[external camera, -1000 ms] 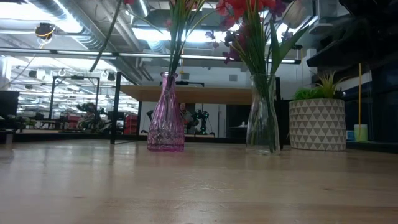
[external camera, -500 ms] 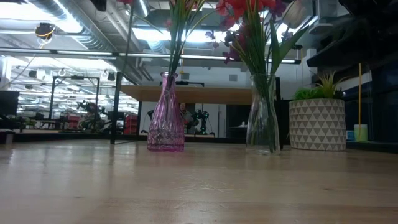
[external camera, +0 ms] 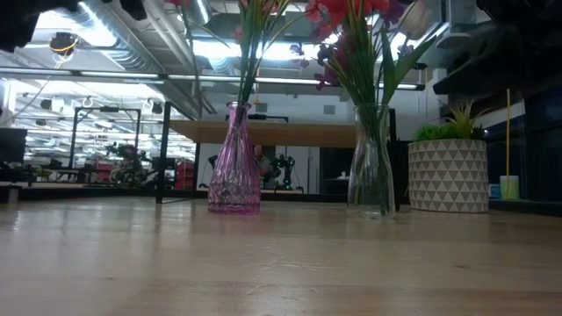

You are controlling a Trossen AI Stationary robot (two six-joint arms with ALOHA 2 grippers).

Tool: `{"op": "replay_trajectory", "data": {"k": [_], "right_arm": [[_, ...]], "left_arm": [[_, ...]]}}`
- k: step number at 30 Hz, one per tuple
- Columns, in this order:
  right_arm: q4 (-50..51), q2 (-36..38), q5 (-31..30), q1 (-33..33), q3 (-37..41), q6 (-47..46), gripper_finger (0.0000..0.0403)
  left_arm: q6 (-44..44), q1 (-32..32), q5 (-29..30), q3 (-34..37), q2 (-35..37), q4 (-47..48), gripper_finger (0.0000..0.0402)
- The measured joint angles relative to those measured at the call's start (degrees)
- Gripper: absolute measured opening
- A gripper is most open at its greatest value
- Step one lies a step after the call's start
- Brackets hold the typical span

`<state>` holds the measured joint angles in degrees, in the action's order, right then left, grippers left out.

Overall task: Pick and place flowers into a vace then onto a shelf
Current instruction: Put the pink flower into the purple vase

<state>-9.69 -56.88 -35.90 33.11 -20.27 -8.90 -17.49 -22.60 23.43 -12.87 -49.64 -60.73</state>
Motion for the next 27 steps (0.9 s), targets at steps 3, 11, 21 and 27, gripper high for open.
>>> {"op": "replay_trajectory", "data": {"k": [3, 11, 21, 27], "right_arm": [[0.0, 0.0, 0.0, 0.0, 0.0, -1.0, 0.0004], [-0.2, 0.0, 0.0, 0.0, 0.0, -1.5, 0.0004], [-0.4, 0.0, -0.7, 0.0, 0.0, -1.5, 0.0004], [-0.4, 0.0, -4.1, 0.0, 0.0, -1.4, 0.0004]], "left_arm": [[-1.1, 1.2, -1.7, 1.0, -1.2, -3.3, 0.0003], [-6.9, 4.6, -8.5, 1.2, -2.5, -11.1, 0.0003], [-1.4, 9.0, -8.2, 1.2, -2.5, -13.0, 0.0003], [2.4, 9.7, -8.2, 1.2, -2.5, -12.9, 0.0003]]}}
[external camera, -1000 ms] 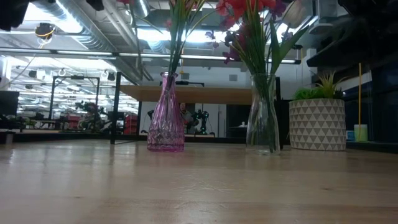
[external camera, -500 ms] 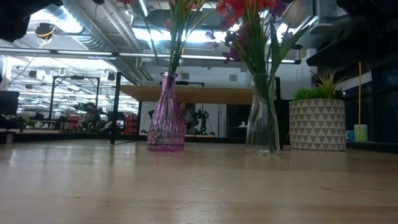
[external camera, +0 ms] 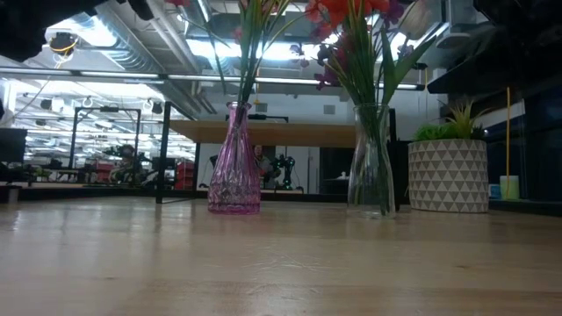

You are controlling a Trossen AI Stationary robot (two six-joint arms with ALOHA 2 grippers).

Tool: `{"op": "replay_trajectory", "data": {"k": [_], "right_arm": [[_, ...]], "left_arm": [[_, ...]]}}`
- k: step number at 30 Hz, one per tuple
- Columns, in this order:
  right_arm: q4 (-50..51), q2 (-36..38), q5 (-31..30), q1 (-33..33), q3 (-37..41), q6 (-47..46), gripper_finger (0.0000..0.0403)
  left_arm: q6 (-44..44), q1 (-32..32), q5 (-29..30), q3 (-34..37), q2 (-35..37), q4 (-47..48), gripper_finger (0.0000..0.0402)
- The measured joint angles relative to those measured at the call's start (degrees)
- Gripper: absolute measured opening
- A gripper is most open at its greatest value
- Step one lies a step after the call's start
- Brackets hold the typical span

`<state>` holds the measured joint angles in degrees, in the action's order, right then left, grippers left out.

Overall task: Pick and place flowers into a vace then onto a shelf
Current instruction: Put the pink flower into the purple vase

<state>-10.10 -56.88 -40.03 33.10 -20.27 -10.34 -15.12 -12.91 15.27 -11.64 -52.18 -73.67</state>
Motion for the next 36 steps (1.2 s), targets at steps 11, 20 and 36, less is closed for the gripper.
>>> {"op": "replay_trajectory", "data": {"k": [11, 20, 36], "right_arm": [[0.0, 0.0, -0.1, 0.0, 0.0, -1.4, 0.0004], [0.0, 0.0, -0.1, 0.0, 0.0, -1.4, 0.0004], [0.1, 0.0, 0.0, 0.0, 0.0, -1.4, 0.0004]], "left_arm": [[0.9, 0.1, 0.2, 0.0, -3.1, -2.1, 0.0003], [2.0, 2.3, 0.1, 0.0, -8.0, -7.8, 0.0003], [4.9, 4.1, 0.0, 0.0, -13.9, -7.3, 0.0003]]}}
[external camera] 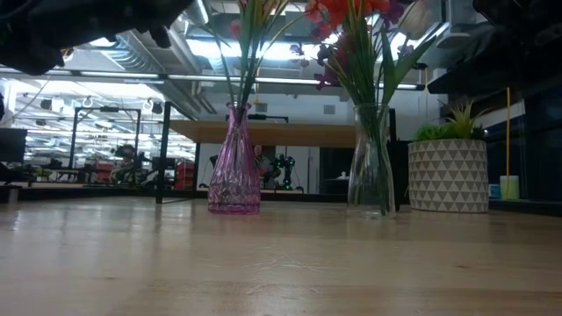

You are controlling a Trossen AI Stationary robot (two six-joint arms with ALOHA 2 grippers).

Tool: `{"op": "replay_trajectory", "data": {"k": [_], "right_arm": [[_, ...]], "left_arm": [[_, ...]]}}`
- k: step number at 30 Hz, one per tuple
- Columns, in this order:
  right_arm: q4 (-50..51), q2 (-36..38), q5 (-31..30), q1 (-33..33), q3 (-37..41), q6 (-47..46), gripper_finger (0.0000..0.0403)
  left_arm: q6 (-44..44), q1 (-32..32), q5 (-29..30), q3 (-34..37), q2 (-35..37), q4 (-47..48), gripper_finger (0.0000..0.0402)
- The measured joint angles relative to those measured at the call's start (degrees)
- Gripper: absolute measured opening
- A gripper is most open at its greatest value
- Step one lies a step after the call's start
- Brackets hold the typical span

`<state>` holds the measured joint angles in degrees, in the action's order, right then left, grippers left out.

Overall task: Pick and place flowers into a vace then onto a shelf
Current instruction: Put the pink flower into the purple vase

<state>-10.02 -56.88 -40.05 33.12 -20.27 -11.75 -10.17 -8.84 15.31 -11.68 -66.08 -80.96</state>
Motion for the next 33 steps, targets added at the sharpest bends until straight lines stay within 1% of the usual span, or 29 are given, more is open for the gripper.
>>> {"op": "replay_trajectory", "data": {"k": [10, 16, 25, 28, 33], "right_arm": [[0.0, 0.0, 0.0, 0.0, 0.0, 0.0, 0.0004], [0.0, 0.0, 0.0, 0.0, 0.0, 0.0, 0.0004], [0.0, 0.0, 0.0, 0.0, 0.0, 0.0, 0.0004], [0.0, 0.0, 0.0, 0.0, 0.0, 0.0, 0.0004], [0.0, 0.0, 0.0, 0.0, 0.0, 0.0, 0.0004]], "left_arm": [[0.0, 0.0, 0.6, 0.0, -6.8, 0.1, 0.0004], [0.0, 0.0, 1.7, 0.0, -10.6, 0.2, 0.0017], [0.6, 0.0, 1.9, 0.0, -13.4, -0.2, 0.0020], [1.0, 0.0, 2.1, 0.0, -13.5, -0.2, 0.0032], [1.1, 0.0, 6.4, 0.0, -13.5, -0.1, 0.0071]]}}
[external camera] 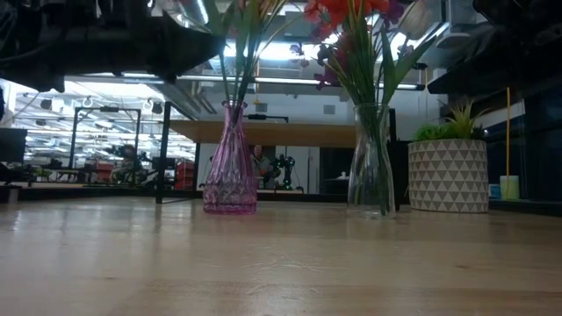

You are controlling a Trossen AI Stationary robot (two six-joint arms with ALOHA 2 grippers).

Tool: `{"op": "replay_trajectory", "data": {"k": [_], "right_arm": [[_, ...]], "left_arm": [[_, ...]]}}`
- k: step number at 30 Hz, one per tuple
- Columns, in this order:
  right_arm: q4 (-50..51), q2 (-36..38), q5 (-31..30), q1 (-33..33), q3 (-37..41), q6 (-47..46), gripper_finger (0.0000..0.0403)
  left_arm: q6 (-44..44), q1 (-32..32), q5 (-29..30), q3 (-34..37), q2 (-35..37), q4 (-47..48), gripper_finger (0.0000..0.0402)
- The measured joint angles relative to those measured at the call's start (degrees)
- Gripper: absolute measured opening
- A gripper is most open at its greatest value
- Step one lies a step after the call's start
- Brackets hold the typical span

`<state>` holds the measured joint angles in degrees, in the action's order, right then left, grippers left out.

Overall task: Pick and place flowers into a vace then onto a shelf
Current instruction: Put the pink flower into the purple vase, then put the transparent vase with flowers on the shelf

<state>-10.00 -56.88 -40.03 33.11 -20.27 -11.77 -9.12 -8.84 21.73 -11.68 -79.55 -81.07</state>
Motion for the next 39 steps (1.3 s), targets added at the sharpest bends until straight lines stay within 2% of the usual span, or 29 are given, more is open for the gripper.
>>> {"op": "replay_trajectory", "data": {"k": [9, 14, 22, 28, 34, 39], "right_arm": [[0.0, 0.0, 0.0, 0.0, 0.0, -0.2, 0.0004], [0.0, 0.0, 0.0, 0.0, 0.0, -0.2, 0.0004], [0.0, 0.0, 0.0, 0.0, 0.0, -0.2, 0.0004], [0.0, 0.0, 0.0, 0.0, 0.0, -0.2, 0.0004], [0.0, 0.0, 0.0, 0.0, 0.0, -1.5, 0.0004], [0.0, 0.0, 0.0, 0.0, 0.0, -1.5, 0.0004]], "left_arm": [[4.0, 0.0, 0.6, 0.0, 0.0, 2.2, 0.0164], [4.1, 0.0, 0.6, 0.0, 0.0, 2.5, 0.0193], [5.6, 0.0, 0.6, 0.0, 0.3, 3.5, 0.0196], [6.0, -0.1, -0.4, 0.0, 4.5, 8.5, 0.0197], [8.4, -0.5, -0.1, 0.0, 12.4, 21.3, 0.0198], [9.6, -2.5, 2.4, -0.7, 19.4, 33.6, 0.0195]]}}
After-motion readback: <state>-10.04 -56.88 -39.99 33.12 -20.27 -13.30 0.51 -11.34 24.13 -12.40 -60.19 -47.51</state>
